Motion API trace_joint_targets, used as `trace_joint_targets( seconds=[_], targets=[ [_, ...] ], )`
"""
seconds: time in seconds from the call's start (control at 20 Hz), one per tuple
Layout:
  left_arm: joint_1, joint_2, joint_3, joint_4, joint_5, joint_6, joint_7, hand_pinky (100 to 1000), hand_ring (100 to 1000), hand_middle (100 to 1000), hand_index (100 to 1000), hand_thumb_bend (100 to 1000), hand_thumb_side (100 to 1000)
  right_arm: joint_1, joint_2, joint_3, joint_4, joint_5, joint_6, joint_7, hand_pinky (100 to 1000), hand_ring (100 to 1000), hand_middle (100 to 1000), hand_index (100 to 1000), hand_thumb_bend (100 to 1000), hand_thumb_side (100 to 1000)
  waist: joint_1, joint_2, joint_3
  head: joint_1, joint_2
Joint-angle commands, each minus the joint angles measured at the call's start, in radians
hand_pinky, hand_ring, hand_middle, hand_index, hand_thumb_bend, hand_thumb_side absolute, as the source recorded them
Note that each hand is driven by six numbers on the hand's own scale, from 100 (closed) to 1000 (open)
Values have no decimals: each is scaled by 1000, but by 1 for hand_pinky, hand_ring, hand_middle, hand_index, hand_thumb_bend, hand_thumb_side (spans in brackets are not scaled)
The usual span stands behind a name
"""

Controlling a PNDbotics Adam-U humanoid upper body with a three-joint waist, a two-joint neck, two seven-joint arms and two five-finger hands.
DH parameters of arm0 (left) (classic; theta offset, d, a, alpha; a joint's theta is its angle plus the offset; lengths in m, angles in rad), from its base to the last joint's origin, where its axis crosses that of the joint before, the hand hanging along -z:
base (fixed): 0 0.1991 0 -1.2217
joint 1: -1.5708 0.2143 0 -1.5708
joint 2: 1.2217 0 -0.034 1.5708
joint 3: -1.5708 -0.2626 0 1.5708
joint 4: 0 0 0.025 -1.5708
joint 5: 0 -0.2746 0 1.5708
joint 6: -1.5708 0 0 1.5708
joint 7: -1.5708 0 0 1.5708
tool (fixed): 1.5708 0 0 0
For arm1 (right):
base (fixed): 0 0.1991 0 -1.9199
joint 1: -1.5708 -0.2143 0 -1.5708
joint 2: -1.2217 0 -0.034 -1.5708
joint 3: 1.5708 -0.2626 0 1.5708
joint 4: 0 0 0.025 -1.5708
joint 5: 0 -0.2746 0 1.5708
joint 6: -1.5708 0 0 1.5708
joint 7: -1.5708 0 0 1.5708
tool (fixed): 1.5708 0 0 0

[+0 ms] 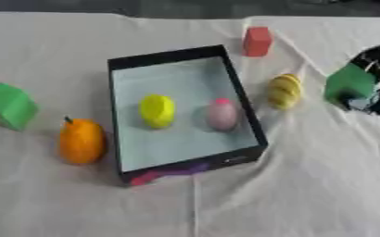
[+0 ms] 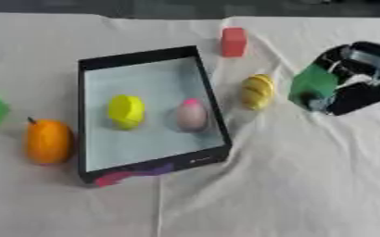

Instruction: Pick up objects on the table and place them in the box.

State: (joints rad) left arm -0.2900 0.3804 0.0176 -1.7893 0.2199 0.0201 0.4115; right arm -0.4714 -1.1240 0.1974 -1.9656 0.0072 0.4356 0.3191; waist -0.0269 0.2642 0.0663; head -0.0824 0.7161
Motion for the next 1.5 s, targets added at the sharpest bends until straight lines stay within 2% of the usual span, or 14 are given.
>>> trace_joint_targets(
  seconds=[0.05,0.2,0.4,0.55,0.65,0.75,0.9,1.0,1.1,1.3,1.5],
  targets=[
    [-5,26,17,-20,-1,-3,11,719,802,654,740,105,810,-103,-22,2,-33,-27,-27,24,750,634,622,721,143,164,-1,-29,-1,6,12],
    [2,29,21,-23,-2,-4,18,719,802,655,740,107,809,-275,42,82,-34,-10,-26,105,751,639,626,726,177,180,-5,-38,-1,8,26],
    [3,28,20,-23,0,-2,18,719,802,654,740,107,810,-492,158,203,-34,46,16,249,749,643,629,728,235,224,-6,-44,-2,3,34],
    [3,23,19,-21,2,-1,16,718,802,654,740,108,811,-603,244,279,-29,98,53,340,749,645,629,728,262,246,-3,-44,0,1,34],
    [2,21,19,-20,2,-1,15,719,803,654,740,110,813,-666,311,339,7,146,63,408,750,649,632,730,280,264,-1,-44,3,-10,38],
    [-1,17,21,-19,4,0,15,719,803,654,740,111,813,-692,369,377,62,191,54,454,753,652,635,732,287,263,0,-43,7,-18,37],
    [-8,13,20,-19,8,0,15,719,803,654,740,112,812,-687,445,414,172,255,21,480,756,662,644,738,299,267,1,-42,14,-23,32],
    [-11,12,18,-20,10,0,13,719,803,654,740,112,812,-676,486,424,241,303,-14,471,757,665,647,741,290,232,2,-41,16,-22,29],
    [-13,10,16,-20,11,0,11,718,803,654,740,111,813,-666,520,429,302,343,-54,456,761,676,657,749,324,273,3,-39,18,-23,27],
    [-15,9,14,-20,10,1,8,718,803,654,740,111,813,-648,568,437,392,416,-140,434,765,690,670,759,347,277,5,-36,21,-26,26],
    [-21,5,12,-20,12,2,7,718,803,653,739,111,813,-625,603,441,471,468,-196,419,770,705,685,771,368,277,6,-33,28,-27,22]
  ],
)
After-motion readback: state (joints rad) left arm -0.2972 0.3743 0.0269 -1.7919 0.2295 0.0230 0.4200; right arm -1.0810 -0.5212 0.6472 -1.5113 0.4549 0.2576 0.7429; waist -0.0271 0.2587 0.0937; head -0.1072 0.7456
